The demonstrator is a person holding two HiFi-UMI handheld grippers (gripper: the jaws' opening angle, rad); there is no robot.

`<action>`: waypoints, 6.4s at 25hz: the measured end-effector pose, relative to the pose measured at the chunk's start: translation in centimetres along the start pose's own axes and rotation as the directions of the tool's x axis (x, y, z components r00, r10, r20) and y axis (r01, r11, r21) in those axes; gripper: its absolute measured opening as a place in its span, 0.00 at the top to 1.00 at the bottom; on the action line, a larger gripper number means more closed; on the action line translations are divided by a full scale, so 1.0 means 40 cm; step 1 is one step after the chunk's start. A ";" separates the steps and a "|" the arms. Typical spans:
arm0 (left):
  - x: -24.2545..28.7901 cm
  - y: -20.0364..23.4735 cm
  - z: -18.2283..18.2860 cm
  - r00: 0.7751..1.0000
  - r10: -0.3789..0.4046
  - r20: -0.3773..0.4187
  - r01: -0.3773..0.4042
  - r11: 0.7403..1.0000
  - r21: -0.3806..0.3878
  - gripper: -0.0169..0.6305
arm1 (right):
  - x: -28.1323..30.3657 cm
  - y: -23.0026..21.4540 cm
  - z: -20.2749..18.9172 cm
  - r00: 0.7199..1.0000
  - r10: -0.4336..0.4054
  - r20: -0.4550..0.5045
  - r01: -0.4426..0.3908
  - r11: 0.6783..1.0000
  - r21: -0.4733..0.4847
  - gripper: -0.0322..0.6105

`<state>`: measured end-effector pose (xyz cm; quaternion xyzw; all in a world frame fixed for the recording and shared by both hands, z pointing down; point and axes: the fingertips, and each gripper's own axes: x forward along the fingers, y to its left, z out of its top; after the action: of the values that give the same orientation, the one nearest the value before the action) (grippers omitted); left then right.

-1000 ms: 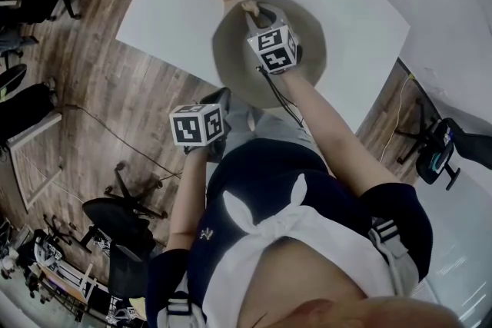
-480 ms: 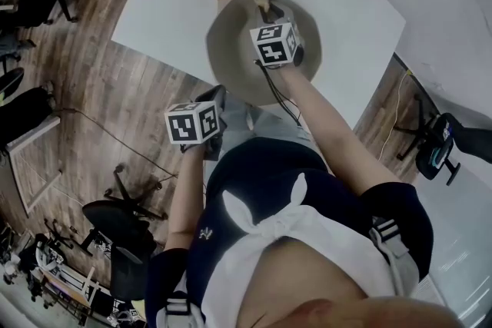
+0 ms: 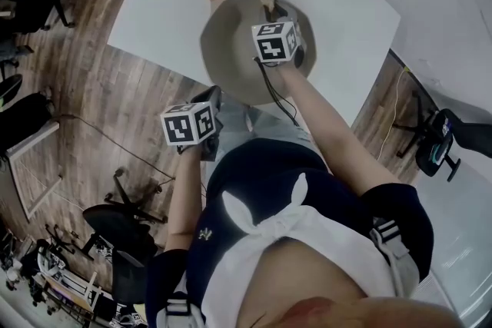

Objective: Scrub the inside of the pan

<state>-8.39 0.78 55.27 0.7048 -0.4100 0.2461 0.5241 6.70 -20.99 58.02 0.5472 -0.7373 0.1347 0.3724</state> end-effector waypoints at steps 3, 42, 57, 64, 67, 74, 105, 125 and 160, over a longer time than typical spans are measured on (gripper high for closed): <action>-0.005 -0.002 0.001 1.000 0.004 0.005 -0.004 1.000 -0.001 0.97 | -0.007 -0.011 -0.012 0.998 -0.037 -0.048 0.037 0.999 -0.004 0.81; -0.010 -0.010 -0.004 0.993 0.045 0.110 -0.047 0.999 0.016 0.96 | -0.138 -0.094 -0.206 0.815 -0.147 -0.560 -0.049 0.947 -0.319 0.81; -0.021 -0.008 0.007 0.988 0.073 0.134 -0.076 0.997 0.020 0.97 | -0.195 -0.054 -0.305 0.598 -0.069 -0.799 -0.310 0.899 -0.309 0.81; -0.022 -0.004 0.008 0.987 0.077 0.138 -0.080 0.997 0.021 0.97 | -0.217 -0.023 -0.323 0.528 -0.069 -0.846 -0.413 0.850 -0.327 0.81; -0.023 -0.006 0.008 0.987 0.078 0.138 -0.081 0.997 0.019 0.97 | -0.228 0.001 -0.337 0.504 -0.025 -0.863 -0.460 0.838 -0.293 0.81; -0.026 -0.003 0.011 0.987 0.082 0.137 -0.086 0.996 0.020 0.97 | -0.246 0.060 -0.366 0.452 0.056 -0.891 -0.525 0.824 -0.214 0.81; -0.023 -0.006 0.009 0.987 0.089 0.133 -0.092 0.996 0.018 0.97 | -0.314 0.303 -0.377 0.271 0.465 -0.843 -0.693 0.702 0.164 0.81; -0.021 0.002 0.012 0.991 0.082 0.106 -0.084 0.996 0.015 0.96 | -0.285 0.423 -0.313 0.264 0.639 -0.723 -0.761 0.598 0.251 0.81; -0.011 0.005 0.011 0.999 0.028 0.041 -0.029 0.999 0.026 0.96 | -0.159 0.484 -0.153 0.611 0.651 -0.451 -0.786 0.430 -0.444 0.80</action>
<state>-8.81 0.48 54.89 0.7107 -0.4273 0.2446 0.5025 -7.64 -5.71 61.82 0.0102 -0.8562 0.0952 0.5076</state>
